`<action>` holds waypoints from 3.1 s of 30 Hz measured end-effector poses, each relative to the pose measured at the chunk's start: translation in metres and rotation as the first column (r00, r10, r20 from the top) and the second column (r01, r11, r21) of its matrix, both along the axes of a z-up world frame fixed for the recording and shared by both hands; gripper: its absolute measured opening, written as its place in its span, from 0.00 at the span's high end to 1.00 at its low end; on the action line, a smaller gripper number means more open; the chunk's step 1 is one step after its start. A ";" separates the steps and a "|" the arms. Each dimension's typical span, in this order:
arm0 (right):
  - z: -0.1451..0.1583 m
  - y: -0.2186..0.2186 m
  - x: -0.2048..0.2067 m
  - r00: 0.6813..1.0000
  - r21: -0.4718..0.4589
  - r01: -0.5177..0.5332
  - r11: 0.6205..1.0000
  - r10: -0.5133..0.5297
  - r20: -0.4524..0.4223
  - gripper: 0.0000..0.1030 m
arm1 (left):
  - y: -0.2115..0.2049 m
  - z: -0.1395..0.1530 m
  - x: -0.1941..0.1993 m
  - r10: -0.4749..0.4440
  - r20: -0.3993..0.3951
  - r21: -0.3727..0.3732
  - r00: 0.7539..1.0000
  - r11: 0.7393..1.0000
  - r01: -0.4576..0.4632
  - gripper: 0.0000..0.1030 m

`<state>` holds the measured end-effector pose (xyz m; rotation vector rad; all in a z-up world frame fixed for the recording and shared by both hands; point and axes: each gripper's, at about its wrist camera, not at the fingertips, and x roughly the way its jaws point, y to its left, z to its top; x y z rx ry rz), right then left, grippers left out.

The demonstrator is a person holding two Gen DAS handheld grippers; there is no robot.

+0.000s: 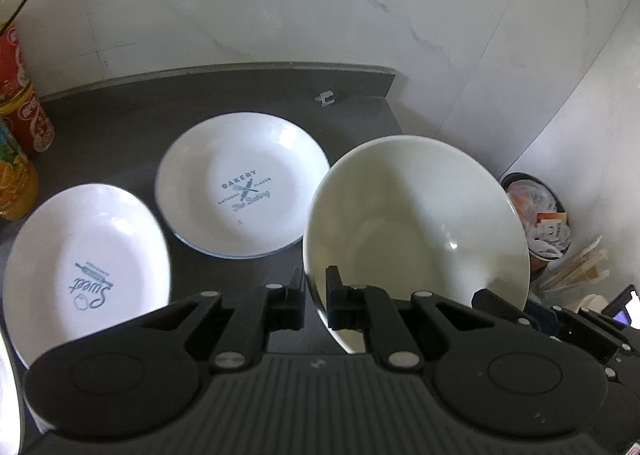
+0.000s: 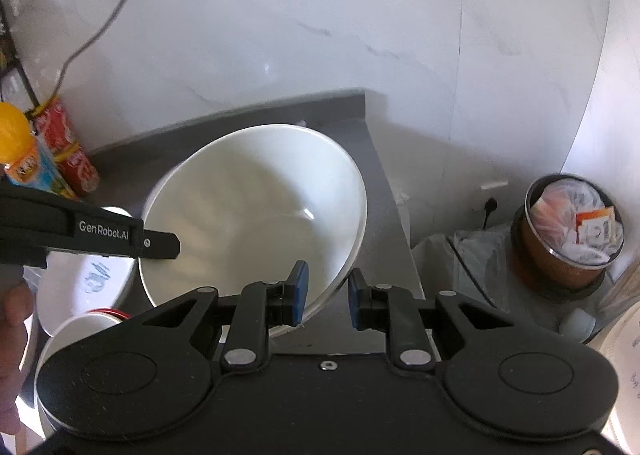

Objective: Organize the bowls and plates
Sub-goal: 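Carry the second cream bowl over and lower it into the stacked bowls, then open both grippers and lift away from the bowl stack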

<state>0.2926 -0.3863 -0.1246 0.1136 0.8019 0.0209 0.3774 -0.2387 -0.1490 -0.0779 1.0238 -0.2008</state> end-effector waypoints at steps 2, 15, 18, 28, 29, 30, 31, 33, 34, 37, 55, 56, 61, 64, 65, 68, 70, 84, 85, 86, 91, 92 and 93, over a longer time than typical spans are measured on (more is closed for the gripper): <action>0.008 0.004 -0.005 1.000 0.004 -0.008 1.000 0.008 0.012 0.80 | 0.006 0.008 -0.004 -0.005 0.015 -0.006 1.000 1.000 0.005 0.92; 0.044 0.041 -0.025 0.993 0.025 -0.103 0.994 0.102 0.051 0.80 | 0.054 0.061 -0.045 0.043 0.084 -0.033 0.996 0.999 -0.040 0.92; 0.050 0.049 -0.029 0.990 0.022 -0.129 0.991 0.128 0.056 0.80 | 0.064 0.068 -0.055 0.055 0.085 -0.035 0.995 0.998 -0.052 0.92; 0.058 0.074 -0.051 0.979 0.031 -0.204 0.979 0.203 0.031 0.80 | 0.103 0.071 -0.085 0.084 0.032 -0.064 0.996 0.995 -0.082 0.91; 0.057 0.076 -0.053 0.977 0.032 -0.210 0.977 0.209 0.026 0.80 | 0.106 0.071 -0.088 0.087 0.027 -0.064 0.996 0.994 -0.085 0.91; 0.056 0.078 -0.055 0.976 0.032 -0.215 0.976 0.215 0.022 0.80 | 0.109 0.071 -0.091 0.090 0.022 -0.063 0.996 0.994 -0.088 0.91; 0.055 0.079 -0.057 0.975 0.033 -0.220 0.975 0.220 0.016 0.80 | 0.111 0.070 -0.095 0.091 0.019 -0.060 0.996 0.994 -0.090 0.91; 0.055 0.083 -0.061 0.973 0.036 -0.231 0.972 0.231 0.007 0.80 | 0.114 0.068 -0.101 0.098 0.007 -0.054 0.995 0.994 -0.098 0.91; 0.054 0.084 -0.062 0.972 0.034 -0.236 0.971 0.236 0.003 0.80 | 0.116 0.066 -0.103 0.103 -0.005 -0.053 0.995 0.993 -0.103 0.91; 0.052 0.089 -0.068 0.967 0.025 -0.255 0.967 0.255 -0.005 0.80 | 0.120 0.062 -0.109 0.111 -0.029 -0.051 0.993 0.992 -0.112 0.91; 0.027 0.107 -0.083 0.932 -0.050 -0.349 0.936 0.342 -0.116 0.79 | 0.126 0.031 -0.125 0.105 -0.193 -0.029 0.976 0.993 -0.112 0.90; 0.025 0.108 -0.083 0.932 -0.053 -0.351 0.935 0.343 -0.119 0.79 | 0.126 0.029 -0.124 0.106 -0.200 -0.029 0.974 0.993 -0.114 0.90; 0.019 0.108 -0.084 0.934 -0.063 -0.340 0.938 0.329 -0.139 0.78 | 0.125 0.022 -0.122 0.103 -0.213 -0.034 0.972 0.993 -0.112 0.90; 0.013 0.108 -0.083 0.928 -0.054 -0.348 0.936 0.336 -0.160 0.73 | 0.122 0.019 -0.119 0.091 -0.221 -0.032 0.971 0.994 -0.101 0.90; 0.012 0.107 -0.083 0.925 -0.042 -0.353 0.935 0.342 -0.163 0.72 | 0.122 0.018 -0.118 0.090 -0.222 -0.025 0.971 0.995 -0.098 0.90; 0.010 0.106 -0.086 0.928 -0.064 -0.351 0.934 0.338 -0.156 0.71 | 0.123 0.014 -0.113 0.096 -0.223 0.006 0.970 0.995 -0.097 0.89; 0.012 0.103 -0.086 0.934 -0.067 -0.340 0.938 0.328 -0.144 0.64 | 0.124 0.015 -0.111 0.098 -0.223 0.031 0.970 0.995 -0.094 0.88; 0.026 0.099 -0.074 0.961 0.008 -0.267 0.964 0.266 -0.075 0.50 | 0.145 0.041 -0.094 0.089 -0.152 0.021 0.984 0.996 -0.086 0.61; 0.026 0.102 -0.073 0.962 0.017 -0.261 0.965 0.261 -0.075 0.50 | 0.148 0.042 -0.092 0.095 -0.149 0.026 0.984 0.995 -0.092 0.60; 0.027 0.105 -0.071 0.964 0.026 -0.255 0.967 0.256 -0.075 0.49 | 0.153 0.042 -0.090 0.103 -0.146 0.030 0.984 0.995 -0.100 0.57; 0.030 0.120 -0.059 0.965 0.056 -0.243 0.968 0.247 -0.091 0.47 | 0.179 0.042 -0.082 0.127 -0.129 0.046 0.983 0.991 -0.122 0.48; 0.032 0.122 -0.055 0.967 0.062 -0.232 0.971 0.237 -0.092 0.45 | 0.185 0.043 -0.079 0.131 -0.130 0.045 0.983 0.991 -0.126 0.47; 0.034 0.124 -0.052 0.970 0.071 -0.219 0.973 0.225 -0.092 0.45 | 0.190 0.042 -0.077 0.132 -0.130 0.041 0.983 0.991 -0.128 0.46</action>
